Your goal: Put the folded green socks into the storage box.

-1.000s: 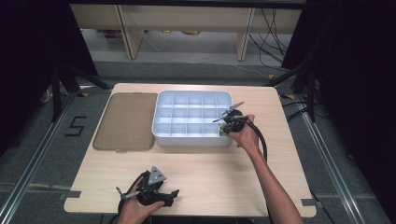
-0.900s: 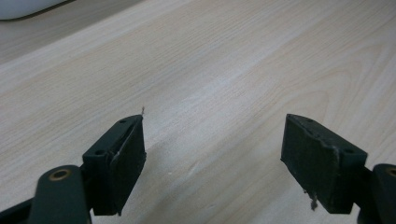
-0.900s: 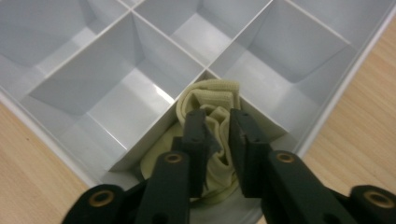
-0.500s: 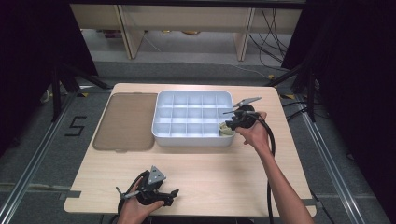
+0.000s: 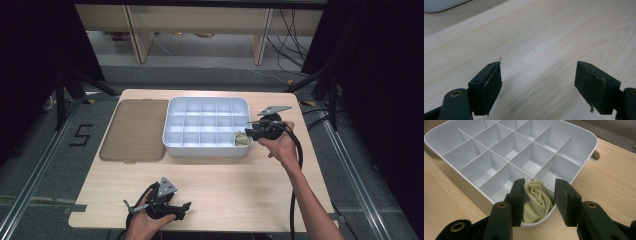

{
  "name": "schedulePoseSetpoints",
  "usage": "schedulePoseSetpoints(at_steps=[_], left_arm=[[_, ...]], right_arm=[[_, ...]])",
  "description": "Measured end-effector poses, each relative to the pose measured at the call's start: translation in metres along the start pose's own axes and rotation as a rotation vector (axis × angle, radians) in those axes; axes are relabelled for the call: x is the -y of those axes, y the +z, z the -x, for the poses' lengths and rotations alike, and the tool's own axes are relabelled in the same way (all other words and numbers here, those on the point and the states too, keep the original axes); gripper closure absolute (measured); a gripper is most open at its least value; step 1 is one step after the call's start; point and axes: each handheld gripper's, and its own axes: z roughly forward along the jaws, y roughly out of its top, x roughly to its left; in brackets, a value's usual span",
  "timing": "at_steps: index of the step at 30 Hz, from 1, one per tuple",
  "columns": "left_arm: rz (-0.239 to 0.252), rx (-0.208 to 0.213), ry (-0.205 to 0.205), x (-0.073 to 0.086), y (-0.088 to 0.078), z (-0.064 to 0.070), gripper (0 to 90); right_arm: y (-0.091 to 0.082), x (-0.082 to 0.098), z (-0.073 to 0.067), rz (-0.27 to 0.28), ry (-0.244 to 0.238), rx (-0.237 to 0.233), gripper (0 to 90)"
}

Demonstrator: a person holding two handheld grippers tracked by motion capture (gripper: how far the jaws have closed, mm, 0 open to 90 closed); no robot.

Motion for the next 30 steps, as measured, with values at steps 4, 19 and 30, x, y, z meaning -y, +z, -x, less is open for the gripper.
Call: schedulePoseSetpoints(at_steps=[4, 19, 30], left_arm=[[0.004, -0.006, -0.006, 0.000, 0.001, 0.000, 21.1], [0.002, -0.007, -0.006, 0.000, 0.000, -0.001, 21.1], [-0.004, -0.012, 0.006, -0.001, -0.002, -0.002, 21.2]], right_arm=[[-0.004, 0.003, -0.003, 0.009, -0.003, -0.008, 59.5], [-0.012, 0.017, -0.005, 0.053, -0.020, -0.030, 54.6], [-0.019, 0.031, -0.013, 0.098, 0.000, -0.058, 46.4]])
